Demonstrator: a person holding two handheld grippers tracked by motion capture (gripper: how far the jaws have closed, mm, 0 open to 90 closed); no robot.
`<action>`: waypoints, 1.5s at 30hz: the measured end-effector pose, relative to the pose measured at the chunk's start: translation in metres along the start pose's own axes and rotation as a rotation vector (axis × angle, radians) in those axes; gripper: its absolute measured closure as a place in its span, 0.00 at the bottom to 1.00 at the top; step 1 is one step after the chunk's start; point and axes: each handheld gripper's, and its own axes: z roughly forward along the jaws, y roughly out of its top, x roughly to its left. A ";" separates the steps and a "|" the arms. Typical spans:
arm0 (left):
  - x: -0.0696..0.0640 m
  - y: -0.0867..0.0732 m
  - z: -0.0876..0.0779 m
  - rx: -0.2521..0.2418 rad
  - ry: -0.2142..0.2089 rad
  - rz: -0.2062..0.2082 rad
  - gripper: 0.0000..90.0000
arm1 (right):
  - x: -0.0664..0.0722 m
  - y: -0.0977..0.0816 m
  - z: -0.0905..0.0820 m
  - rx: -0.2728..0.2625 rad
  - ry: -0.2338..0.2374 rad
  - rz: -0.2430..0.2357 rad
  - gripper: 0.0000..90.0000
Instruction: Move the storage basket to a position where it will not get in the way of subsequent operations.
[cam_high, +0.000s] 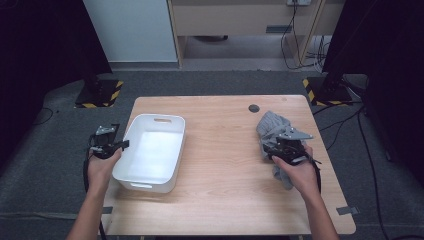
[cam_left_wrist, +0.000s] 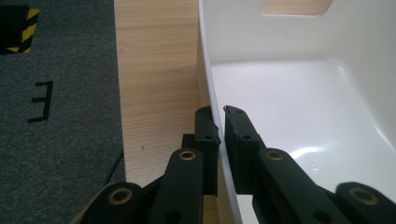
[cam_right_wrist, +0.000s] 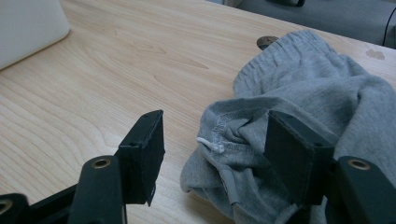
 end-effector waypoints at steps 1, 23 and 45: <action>0.000 0.000 0.000 0.000 0.009 0.000 0.93 | 0.000 0.000 0.000 0.000 0.000 -0.001 0.42; 0.014 0.006 0.004 -0.017 0.088 -0.062 0.93 | 0.001 0.000 0.000 -0.002 0.002 -0.005 0.42; 0.022 0.008 0.005 -0.010 0.100 -0.053 0.93 | -0.001 -0.001 -0.001 0.000 -0.001 0.002 0.42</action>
